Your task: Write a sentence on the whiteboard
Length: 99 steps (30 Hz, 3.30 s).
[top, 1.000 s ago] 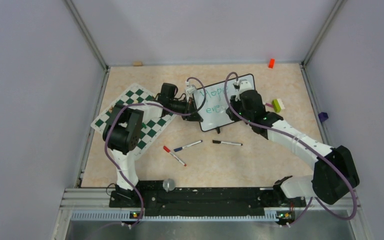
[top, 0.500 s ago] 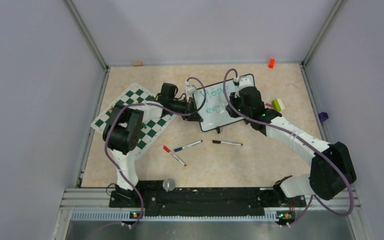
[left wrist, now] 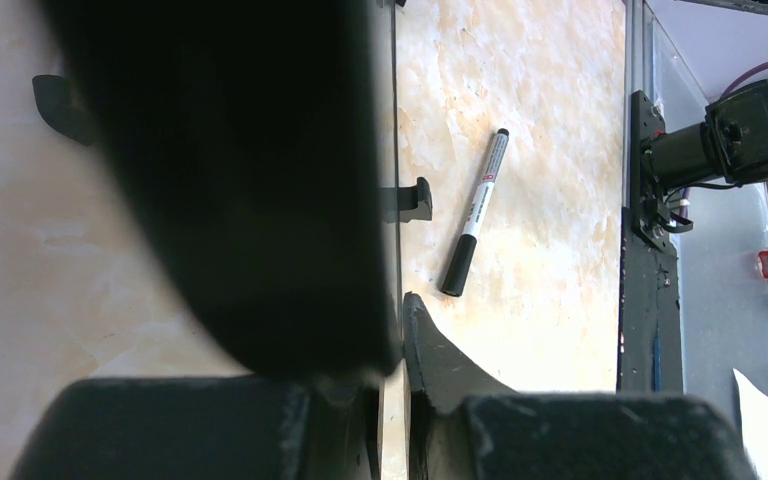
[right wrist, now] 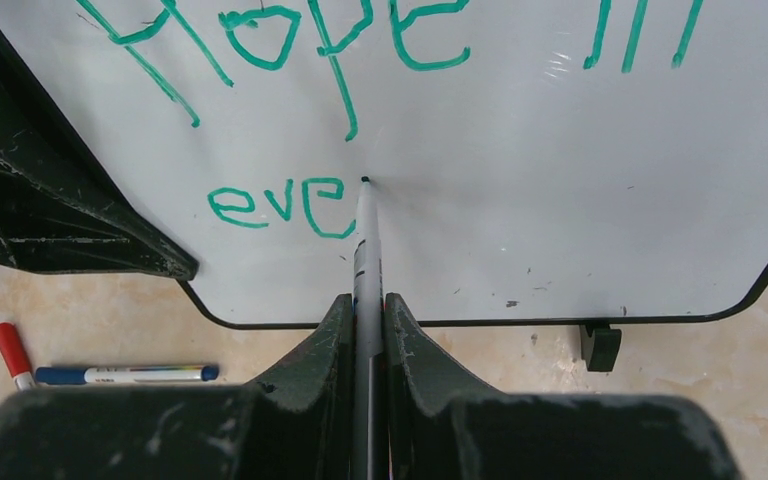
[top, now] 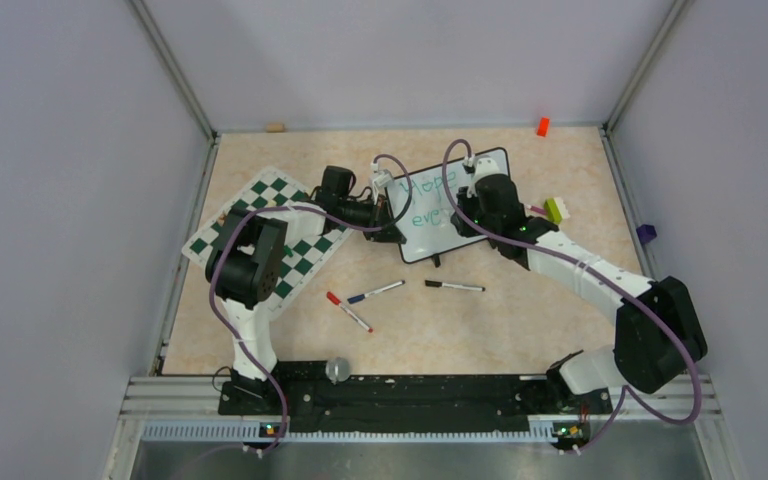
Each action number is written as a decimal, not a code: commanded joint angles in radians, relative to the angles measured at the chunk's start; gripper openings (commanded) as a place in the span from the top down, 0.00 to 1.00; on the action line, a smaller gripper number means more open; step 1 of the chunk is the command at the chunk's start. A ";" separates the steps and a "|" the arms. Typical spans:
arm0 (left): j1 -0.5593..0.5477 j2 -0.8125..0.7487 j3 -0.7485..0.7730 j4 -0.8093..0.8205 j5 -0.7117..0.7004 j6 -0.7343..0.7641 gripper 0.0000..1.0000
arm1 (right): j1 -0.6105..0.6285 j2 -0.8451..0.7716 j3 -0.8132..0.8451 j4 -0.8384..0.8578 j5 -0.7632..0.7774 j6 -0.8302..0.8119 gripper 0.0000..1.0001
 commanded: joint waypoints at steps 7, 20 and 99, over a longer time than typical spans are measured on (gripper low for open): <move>-0.022 -0.009 0.005 -0.027 0.003 0.052 1.00 | -0.011 0.004 0.071 0.025 0.065 -0.015 1.00; -0.022 -0.008 0.004 -0.027 0.003 0.052 1.00 | -0.012 -0.014 0.030 0.018 0.055 -0.011 1.00; -0.023 -0.010 0.004 -0.027 0.001 0.052 1.00 | -0.064 -0.042 0.030 0.010 0.019 -0.017 1.00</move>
